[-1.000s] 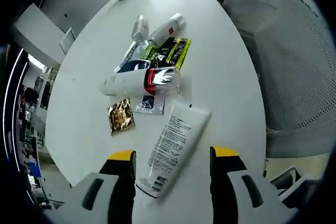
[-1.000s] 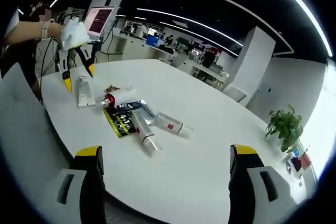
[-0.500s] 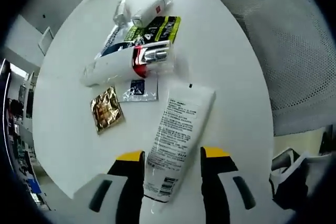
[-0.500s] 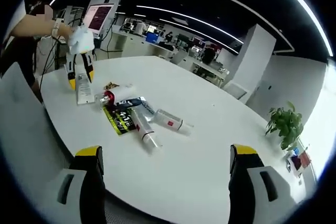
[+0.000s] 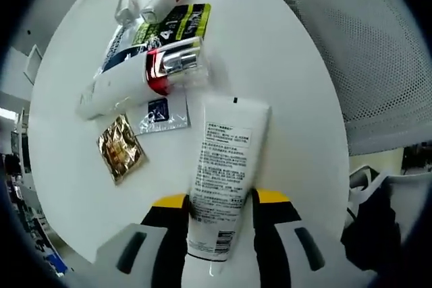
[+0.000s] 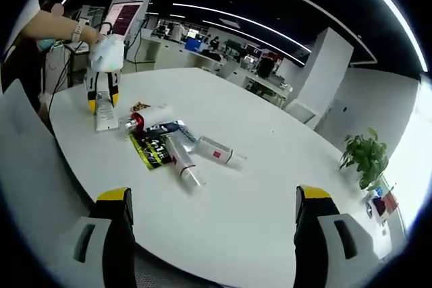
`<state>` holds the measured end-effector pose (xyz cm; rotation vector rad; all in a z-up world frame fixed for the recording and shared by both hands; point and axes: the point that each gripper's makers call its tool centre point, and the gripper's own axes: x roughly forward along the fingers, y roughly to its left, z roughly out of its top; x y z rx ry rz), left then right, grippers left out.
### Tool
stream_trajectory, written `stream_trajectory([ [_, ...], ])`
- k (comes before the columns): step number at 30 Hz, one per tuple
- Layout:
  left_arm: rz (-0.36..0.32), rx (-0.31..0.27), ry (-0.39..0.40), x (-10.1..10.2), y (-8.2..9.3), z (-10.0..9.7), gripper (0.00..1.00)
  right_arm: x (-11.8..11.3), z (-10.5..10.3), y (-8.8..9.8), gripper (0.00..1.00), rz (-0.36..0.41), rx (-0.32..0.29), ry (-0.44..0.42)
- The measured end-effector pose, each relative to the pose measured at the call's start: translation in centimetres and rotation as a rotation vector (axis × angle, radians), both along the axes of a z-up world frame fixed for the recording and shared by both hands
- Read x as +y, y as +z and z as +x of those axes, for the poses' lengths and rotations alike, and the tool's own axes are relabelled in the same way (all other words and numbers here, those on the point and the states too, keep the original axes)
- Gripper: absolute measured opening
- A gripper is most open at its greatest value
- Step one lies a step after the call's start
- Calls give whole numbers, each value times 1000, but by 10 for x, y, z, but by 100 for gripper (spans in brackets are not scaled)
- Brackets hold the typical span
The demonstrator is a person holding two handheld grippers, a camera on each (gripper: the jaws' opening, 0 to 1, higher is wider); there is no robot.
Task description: Arrange the skincare products in the storage area until every visible bottle or jar stands upright without overlapping.
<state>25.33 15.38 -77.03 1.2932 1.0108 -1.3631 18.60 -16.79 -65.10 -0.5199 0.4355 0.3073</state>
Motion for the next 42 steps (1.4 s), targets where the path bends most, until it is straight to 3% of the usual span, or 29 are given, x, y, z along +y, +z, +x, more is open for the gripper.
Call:
stream_trajectory([
  [5,36,32,-38,-3,-2,-2,31,0,0,0,100,-1,1,3],
  [9,83,19,-93,-4,-2,-5,30,1,-1,0,100,-5,-3,6],
  [13,127,19,-98,-4,-3,-5,29,2,-1,-2,100,-13,5,19],
  [18,116,12,-89,-1,-3,-5,28,6,-2,-3,100,-8,14,40],
  [25,46,-14,-65,2,-1,-4,27,9,-3,-3,100,3,19,57],
  [30,-12,-56,-66,2,1,-7,26,19,-9,-10,100,1,63,125],
  [34,-125,-89,15,-4,4,-4,26,23,-10,-12,99,8,84,149],
  [36,-147,-107,21,-6,7,-4,26,28,-10,-11,99,29,87,170],
  [38,-183,-122,36,-9,11,-5,26,34,-10,-11,96,52,98,189],
  [42,-264,-137,71,-17,20,-5,26,46,-8,-13,78,103,142,189],
])
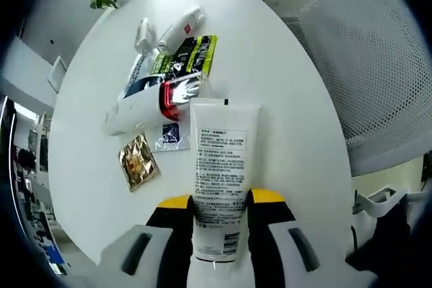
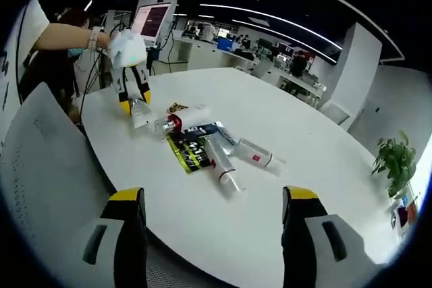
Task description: Arrange the skincare products in the storage area until every visible bottle or jar stands upright without overlapping.
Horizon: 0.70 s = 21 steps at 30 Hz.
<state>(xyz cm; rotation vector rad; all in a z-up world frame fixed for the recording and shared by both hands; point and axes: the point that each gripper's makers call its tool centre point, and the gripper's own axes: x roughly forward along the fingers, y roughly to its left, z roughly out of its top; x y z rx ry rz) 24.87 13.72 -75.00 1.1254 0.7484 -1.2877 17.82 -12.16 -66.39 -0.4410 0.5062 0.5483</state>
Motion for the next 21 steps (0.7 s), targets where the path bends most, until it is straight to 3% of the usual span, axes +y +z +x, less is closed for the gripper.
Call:
stream_trajectory([
  [4,-83,-1,40,-8,9,3,26,8,3,1,77,15,-6,26],
  [8,-123,-12,37,-13,16,3,26,17,5,8,74,66,-9,53],
  [21,-314,-38,65,-39,37,-8,26,40,13,17,56,146,-3,120],
])
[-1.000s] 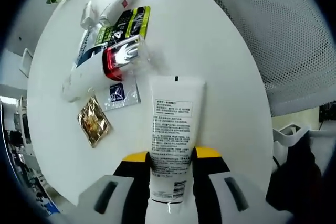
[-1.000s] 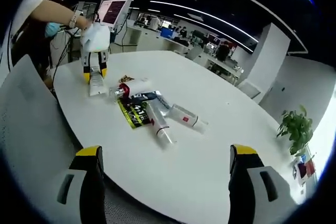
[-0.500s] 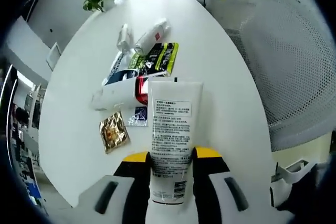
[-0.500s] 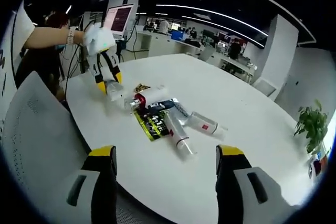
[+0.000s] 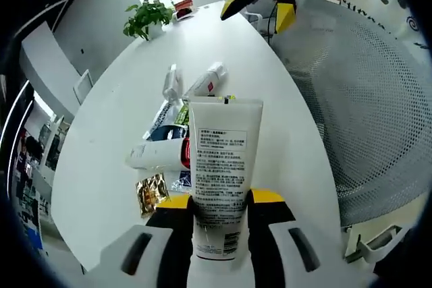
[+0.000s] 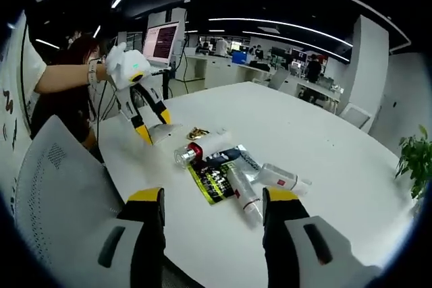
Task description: Arrange the skincare products in the storage area until every visible bottle or jar stands upright without overlapping.
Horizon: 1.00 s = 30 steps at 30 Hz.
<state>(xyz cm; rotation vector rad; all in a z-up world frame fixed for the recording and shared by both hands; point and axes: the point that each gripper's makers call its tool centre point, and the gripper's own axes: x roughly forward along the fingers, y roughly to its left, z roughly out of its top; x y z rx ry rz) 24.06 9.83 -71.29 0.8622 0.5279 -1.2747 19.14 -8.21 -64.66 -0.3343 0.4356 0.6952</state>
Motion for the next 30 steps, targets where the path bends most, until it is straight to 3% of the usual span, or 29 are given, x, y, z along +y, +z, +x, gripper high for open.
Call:
stream_trajectory([
  [6,-80,5,25,-12,6,-4,26,13,-1,3,54,3,-2,42],
  [9,-139,8,49,-20,12,-6,26,20,0,6,46,8,-5,63],
  [17,-269,19,92,-39,24,-10,26,32,2,12,46,14,-25,115],
  [26,-380,46,105,-58,32,-15,26,35,7,31,39,-44,-76,218],
  [29,-402,51,105,-65,34,-16,26,39,7,37,37,-92,-109,289],
  [30,-405,52,102,-68,34,-17,26,40,5,36,35,-114,-91,310],
])
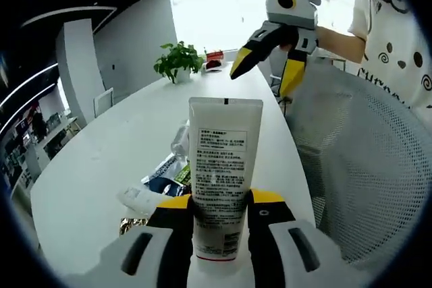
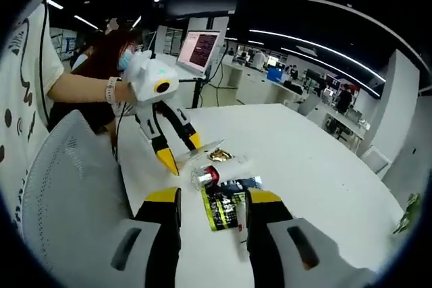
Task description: Arrange the skincare products in the storage area until every visible bottle or jar stands upright without overlapping.
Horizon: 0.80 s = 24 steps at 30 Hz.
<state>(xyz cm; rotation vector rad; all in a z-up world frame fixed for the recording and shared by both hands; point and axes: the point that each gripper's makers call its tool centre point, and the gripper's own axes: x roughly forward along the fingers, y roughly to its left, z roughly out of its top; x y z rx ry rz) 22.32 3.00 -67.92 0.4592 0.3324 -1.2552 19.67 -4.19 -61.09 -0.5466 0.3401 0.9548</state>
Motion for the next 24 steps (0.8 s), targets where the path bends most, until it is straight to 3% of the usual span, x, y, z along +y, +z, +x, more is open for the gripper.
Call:
stream_trajectory([
  [7,-46,16,-29,-15,5,-7,26,-2,9,7,32,-115,-31,71],
  [15,-91,42,-62,-29,7,-16,26,-6,13,14,25,-189,-34,131],
  [17,-104,50,-72,-32,8,-19,26,-3,11,14,25,-223,-48,167],
  [18,-108,53,-76,-34,8,-20,26,1,9,16,26,-247,-94,235],
  [20,-112,56,-82,-36,8,-21,26,-1,9,15,27,-272,-92,239],
  [24,-122,64,-97,-40,9,-24,26,2,9,17,29,-334,-146,340],
])
